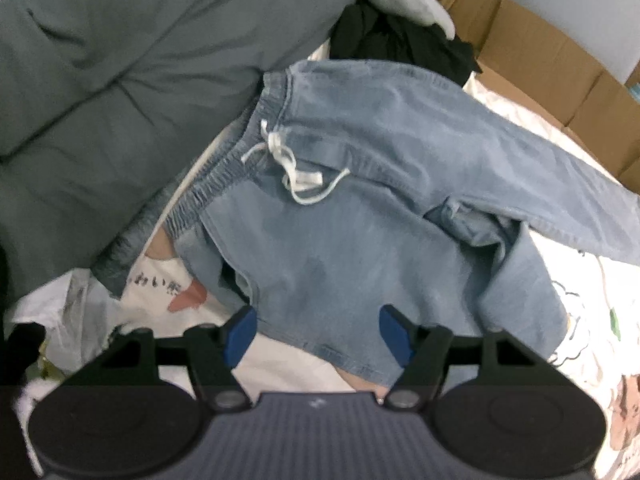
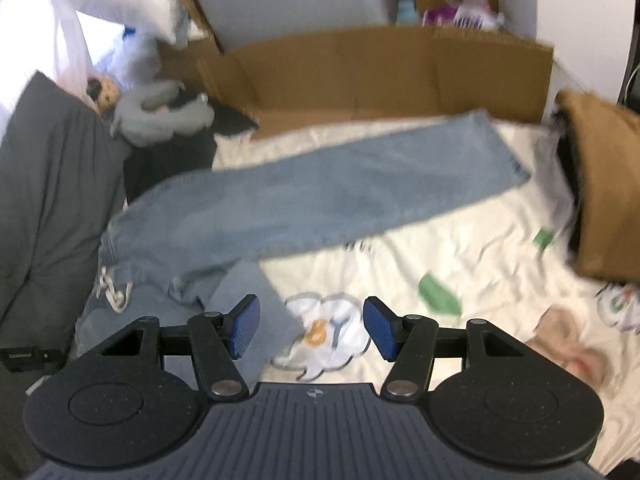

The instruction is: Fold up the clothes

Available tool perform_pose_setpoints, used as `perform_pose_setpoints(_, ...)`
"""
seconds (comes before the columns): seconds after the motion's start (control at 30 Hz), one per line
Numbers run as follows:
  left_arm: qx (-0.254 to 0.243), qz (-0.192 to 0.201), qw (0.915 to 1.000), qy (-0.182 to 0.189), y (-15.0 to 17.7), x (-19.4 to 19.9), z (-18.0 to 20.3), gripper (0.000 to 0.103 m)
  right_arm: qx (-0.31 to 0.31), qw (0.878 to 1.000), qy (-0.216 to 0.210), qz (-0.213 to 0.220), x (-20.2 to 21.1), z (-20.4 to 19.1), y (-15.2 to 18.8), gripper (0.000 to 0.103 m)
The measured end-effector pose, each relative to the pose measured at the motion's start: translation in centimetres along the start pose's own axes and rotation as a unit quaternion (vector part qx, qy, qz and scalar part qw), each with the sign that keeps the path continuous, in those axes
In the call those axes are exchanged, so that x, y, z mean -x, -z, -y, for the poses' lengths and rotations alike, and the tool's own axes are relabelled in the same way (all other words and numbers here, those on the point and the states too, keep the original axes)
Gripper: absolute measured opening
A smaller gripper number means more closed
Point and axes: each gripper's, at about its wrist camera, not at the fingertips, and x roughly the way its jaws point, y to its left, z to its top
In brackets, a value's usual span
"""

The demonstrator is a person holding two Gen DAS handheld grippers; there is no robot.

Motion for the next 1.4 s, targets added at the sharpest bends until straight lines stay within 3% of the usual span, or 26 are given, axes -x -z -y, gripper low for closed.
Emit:
perform_pose_setpoints(0.27, 0.011, -0.033, 0.9994, 0.002, 2.7, -3.5, -1.6, 0.071, -0.077, 0.994, -0.057, -0.059, -7.8, -0.3, 3.8, 0.064)
perform_pose_setpoints(0.43, 0.005, -0.033, 0.9994, -0.009, 3.5, -4.9, -1.9, 0.075, -0.102, 0.988, -0.072, -0.089, -12.6, -0.4, 5.3, 0.064)
perform_pose_setpoints(0.87, 0.040, -0.059, 0.9974, 0.009, 5.2, -10.3, -0.9, 0.074, -0.209, 0.964, -0.098, -0.130, -21.6, 2.0, 5.2, 0.063)
perform_pose_setpoints(1.07, 0.057, -0.061, 0.9965, 0.009, 5.2, -11.5, -0.7, 0.074, -0.253, 0.950, -0.120, -0.141, -24.3, 2.0, 5.5, 0.055)
perform_pose_setpoints(1.3, 0.091, -0.079, 0.9927, 0.008, 5.3, -13.6, -1.4, 0.054, -0.330, 0.926, -0.144, -0.112, -25.3, 3.3, 5.8, 0.054)
perform_pose_setpoints(1.4, 0.106, -0.083, 0.9909, 0.007, 5.5, -14.4, -1.6, 0.054, -0.349, 0.917, -0.161, -0.106, -25.6, 3.6, 6.1, 0.054)
